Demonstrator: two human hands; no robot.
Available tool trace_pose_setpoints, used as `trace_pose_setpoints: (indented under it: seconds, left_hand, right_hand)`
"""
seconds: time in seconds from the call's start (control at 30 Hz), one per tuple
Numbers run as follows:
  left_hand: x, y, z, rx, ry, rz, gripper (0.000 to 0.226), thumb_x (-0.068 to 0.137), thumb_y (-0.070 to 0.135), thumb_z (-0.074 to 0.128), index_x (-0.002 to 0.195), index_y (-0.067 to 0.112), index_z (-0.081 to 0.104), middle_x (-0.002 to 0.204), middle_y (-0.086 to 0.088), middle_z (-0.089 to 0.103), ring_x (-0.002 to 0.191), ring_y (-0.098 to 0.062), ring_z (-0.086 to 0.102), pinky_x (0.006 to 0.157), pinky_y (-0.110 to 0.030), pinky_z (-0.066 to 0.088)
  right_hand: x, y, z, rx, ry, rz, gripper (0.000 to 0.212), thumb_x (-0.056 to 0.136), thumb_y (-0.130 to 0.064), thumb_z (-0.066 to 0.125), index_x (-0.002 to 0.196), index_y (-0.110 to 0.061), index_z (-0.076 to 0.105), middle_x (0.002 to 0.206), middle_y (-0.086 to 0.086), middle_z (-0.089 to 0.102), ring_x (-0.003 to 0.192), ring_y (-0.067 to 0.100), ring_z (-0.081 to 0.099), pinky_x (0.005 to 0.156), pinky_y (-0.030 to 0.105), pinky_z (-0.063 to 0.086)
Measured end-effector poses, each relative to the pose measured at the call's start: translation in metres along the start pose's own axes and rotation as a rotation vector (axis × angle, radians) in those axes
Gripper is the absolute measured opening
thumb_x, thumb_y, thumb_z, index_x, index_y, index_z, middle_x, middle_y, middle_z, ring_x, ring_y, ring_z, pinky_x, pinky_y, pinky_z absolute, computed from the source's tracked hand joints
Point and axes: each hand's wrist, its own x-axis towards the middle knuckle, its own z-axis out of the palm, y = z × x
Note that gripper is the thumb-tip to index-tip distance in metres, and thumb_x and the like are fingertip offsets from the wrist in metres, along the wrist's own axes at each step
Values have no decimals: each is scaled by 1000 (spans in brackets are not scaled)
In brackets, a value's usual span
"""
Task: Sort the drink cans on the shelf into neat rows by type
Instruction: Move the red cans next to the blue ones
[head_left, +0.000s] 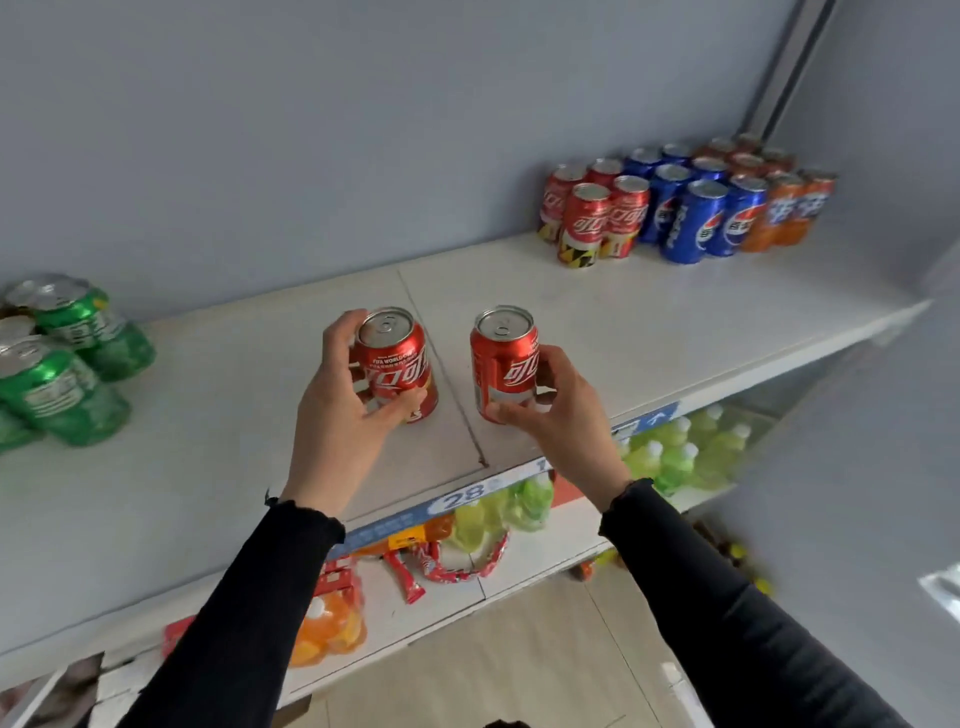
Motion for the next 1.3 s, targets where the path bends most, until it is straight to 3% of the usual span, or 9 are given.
trace_pose_setpoints:
  seconds: [0.2,0.4,0.6,0.7,0.8,0.87,1.03,1.17,1.3]
  left_hand:
    - [41,53,108,-7,-74,32,83,77,26,86,140,42,35,133,10,56,103,1,62,76,-6,51]
    - [93,73,186,42,-133,101,82,76,25,86,139,41,35,133,10,54,113,-9,61,88,-28,58]
    - [147,72,242,50,-141,97,86,77,22,85,144,35,33,144,7,49,124,-10,54,98,-36,55]
    - [167,73,262,41,-127,116,87,76,21,85,144,36,33,142,10,50,121,-5,53,99,-35,54]
    - [180,74,277,59,-107,119,87,76,23,85,144,37,32,143,10,50,124,-7,53,99,-39,54]
    - [183,75,286,63,-90,117,88,77,25,84,145,38,31,145,11,48,126,-8,53,99,-40,54]
    - [179,74,296,33,-69,48,94,79,24,83,152,41,26,150,10,41,133,-6,48,97,-40,56]
    - [168,79,303,18,-31,-37,99,83,18,82,154,49,20,151,10,39,132,-7,50,94,-32,58]
    - [163,85,311,28,22,-65,95,86,15,79,154,46,21,151,8,41,134,-12,50,95,-29,56]
  right_hand:
    - [51,42,-100,-58,107,44,63,73,-33,86,126,-23,53,115,-11,66,102,6,63,81,23,52]
    - [116,70,-153,-112,207,123,70,74,-37,84,133,-20,50,124,-3,65,108,16,62,87,30,53]
    - [172,88,-176,-93,227,155,69,78,-30,83,136,-19,47,124,-9,59,104,6,53,71,5,37]
    - [194,96,-180,-80,226,147,67,80,-28,82,135,-19,46,122,-11,57,103,4,52,70,2,37]
    - [209,103,-181,-76,209,100,67,79,-34,82,135,-19,47,131,-5,60,110,7,57,89,20,52]
    - [218,109,-182,-74,182,59,70,79,-40,81,136,-20,46,135,-4,59,118,13,58,100,35,52]
    - [228,121,-198,-116,47,-1,77,82,-46,77,144,-21,40,143,-2,55,128,17,55,106,35,48]
    - [229,130,-213,-156,-26,-49,68,87,-40,73,144,-20,41,140,-1,58,124,18,58,103,33,50]
    - [235,129,-216,-235,-30,-84,57,86,-40,75,127,-16,45,124,3,66,107,25,66,87,38,56]
